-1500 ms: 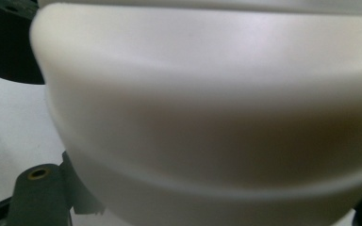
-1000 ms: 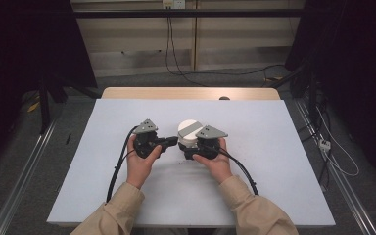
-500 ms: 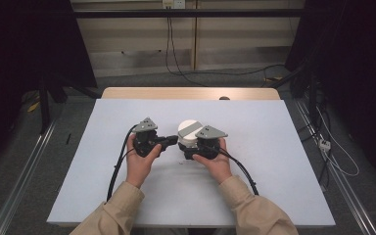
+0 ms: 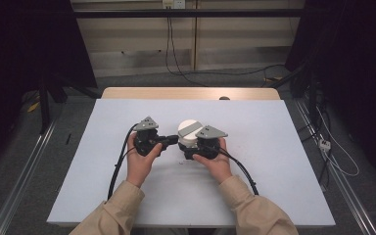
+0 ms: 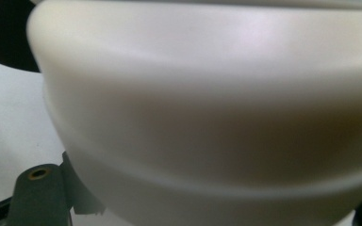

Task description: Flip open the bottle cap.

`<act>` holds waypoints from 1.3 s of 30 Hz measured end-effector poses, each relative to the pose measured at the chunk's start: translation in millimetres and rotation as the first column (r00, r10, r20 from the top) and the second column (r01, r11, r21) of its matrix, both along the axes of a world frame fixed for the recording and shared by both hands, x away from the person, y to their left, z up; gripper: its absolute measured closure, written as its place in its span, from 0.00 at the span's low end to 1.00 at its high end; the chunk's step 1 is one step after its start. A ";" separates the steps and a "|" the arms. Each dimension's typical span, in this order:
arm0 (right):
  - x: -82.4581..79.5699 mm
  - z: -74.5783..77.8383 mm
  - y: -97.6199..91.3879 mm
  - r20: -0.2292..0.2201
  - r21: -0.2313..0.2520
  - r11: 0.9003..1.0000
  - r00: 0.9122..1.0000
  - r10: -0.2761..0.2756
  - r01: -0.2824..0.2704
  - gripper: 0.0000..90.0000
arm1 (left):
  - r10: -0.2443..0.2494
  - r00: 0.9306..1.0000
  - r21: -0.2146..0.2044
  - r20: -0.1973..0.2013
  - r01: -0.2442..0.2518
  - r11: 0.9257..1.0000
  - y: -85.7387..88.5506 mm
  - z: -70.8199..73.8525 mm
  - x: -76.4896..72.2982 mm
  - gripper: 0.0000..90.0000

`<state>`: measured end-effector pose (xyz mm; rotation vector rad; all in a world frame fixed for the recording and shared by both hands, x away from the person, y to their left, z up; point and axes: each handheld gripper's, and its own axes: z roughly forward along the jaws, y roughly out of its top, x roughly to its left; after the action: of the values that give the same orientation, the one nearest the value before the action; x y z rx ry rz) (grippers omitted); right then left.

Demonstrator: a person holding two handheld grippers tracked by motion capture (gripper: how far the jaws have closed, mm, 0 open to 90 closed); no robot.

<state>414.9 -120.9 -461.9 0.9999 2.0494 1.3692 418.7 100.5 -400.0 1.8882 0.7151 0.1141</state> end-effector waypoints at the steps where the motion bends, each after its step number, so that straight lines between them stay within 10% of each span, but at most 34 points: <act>1: 0.0 0.0 0.0 0.000 0.000 1.000 1.000 0.000 0.000 0.21 | -0.002 1.000 -0.001 0.000 0.002 1.000 0.1 0.5 0.2 1.00; 39: 0.2 -0.2 0.1 -0.002 -0.002 1.000 1.000 0.001 -0.001 0.21 | -0.001 1.000 0.000 0.013 0.001 1.000 -20.4 26.4 7.6 1.00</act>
<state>415.0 -120.8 -462.1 0.9996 2.0528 1.3669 426.3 80.2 -373.6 1.8860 0.7049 0.1253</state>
